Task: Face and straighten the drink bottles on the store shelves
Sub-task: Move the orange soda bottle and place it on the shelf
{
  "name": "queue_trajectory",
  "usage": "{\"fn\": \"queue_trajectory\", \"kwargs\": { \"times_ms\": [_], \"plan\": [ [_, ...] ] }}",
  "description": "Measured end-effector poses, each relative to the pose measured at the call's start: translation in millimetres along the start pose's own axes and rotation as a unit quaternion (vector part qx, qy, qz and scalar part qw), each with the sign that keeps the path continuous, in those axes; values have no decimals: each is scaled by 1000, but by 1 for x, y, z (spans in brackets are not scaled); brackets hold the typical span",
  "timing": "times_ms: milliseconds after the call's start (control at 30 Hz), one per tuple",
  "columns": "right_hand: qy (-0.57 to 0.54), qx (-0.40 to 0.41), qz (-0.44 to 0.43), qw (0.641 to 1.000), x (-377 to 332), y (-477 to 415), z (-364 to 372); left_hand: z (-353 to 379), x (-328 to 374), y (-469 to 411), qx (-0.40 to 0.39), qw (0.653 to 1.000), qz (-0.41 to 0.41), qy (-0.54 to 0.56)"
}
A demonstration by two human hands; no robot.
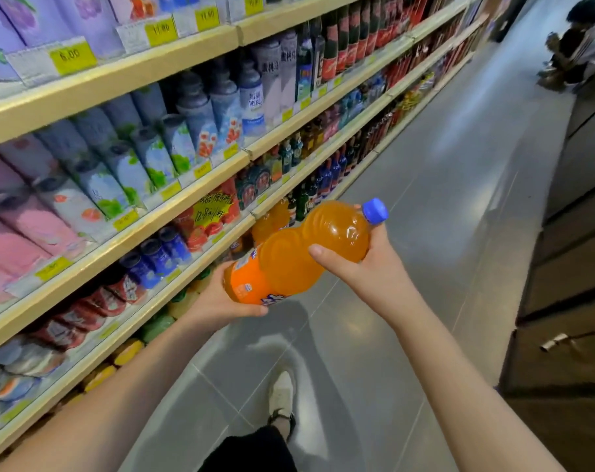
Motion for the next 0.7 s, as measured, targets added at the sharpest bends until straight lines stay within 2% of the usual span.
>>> {"fn": "queue_trajectory", "kwargs": {
  "times_ms": [133, 333, 567, 700],
  "plan": [
    [1, -16, 7, 1000, 8, -51, -4, 1, 8, -37, 41, 999, -1, -14],
    [34, -41, 10, 999, 7, -116, -11, 4, 26, -89, 13, 1000, 17, -4],
    [58, -103, -34, 992, 5, -188, -13, 3, 30, -125, 88, 996, -15, 4],
    [67, -128, -42, 989, 19, -233, -18, 5, 31, -143, 159, 987, -11, 33]
  ]
}}
Point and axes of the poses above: each hand's wrist, its own y-axis away from the middle knuckle, its own z-axis out of the palm, x = y × z, the point moved 7 cm from there along -y, towards the middle knuckle, and after that the axes turned 14 degrees about y, right-handed, at the moved point
